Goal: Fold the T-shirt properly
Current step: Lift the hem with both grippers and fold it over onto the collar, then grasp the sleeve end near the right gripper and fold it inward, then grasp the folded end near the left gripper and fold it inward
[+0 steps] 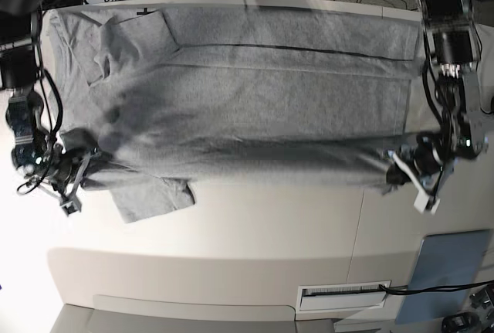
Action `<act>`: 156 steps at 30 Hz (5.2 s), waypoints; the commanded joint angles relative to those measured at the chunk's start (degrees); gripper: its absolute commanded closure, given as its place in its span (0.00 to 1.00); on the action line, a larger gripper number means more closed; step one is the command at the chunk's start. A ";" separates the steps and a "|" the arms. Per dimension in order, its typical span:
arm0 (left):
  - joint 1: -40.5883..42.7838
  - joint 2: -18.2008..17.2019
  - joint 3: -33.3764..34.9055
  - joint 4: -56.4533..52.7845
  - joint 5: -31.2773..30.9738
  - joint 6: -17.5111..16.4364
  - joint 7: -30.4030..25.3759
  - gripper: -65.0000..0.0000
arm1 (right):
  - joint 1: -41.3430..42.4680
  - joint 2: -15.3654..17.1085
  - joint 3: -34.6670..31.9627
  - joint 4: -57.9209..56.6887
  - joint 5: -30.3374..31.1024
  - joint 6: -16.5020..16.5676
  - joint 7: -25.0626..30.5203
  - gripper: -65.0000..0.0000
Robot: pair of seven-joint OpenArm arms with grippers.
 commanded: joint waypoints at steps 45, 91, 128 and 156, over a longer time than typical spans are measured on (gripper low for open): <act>35.06 -1.44 -20.17 13.57 -11.87 -12.26 -4.09 0.37 | -62.01 -6.97 40.35 45.92 -7.23 -3.65 -1.22 0.65; 34.23 -2.62 -20.17 13.64 -11.89 -10.91 -3.96 0.37 | -34.56 -10.78 22.25 47.52 -0.02 -0.07 -14.49 1.00; 34.23 -2.32 -20.17 13.64 -11.89 -10.93 -3.93 0.37 | -61.53 -10.78 15.26 65.42 1.64 0.24 -18.78 0.72; 31.65 -1.88 -20.02 1.16 -27.65 -14.88 10.12 0.42 | -59.21 -10.78 33.07 65.42 -3.93 -2.43 -14.01 0.72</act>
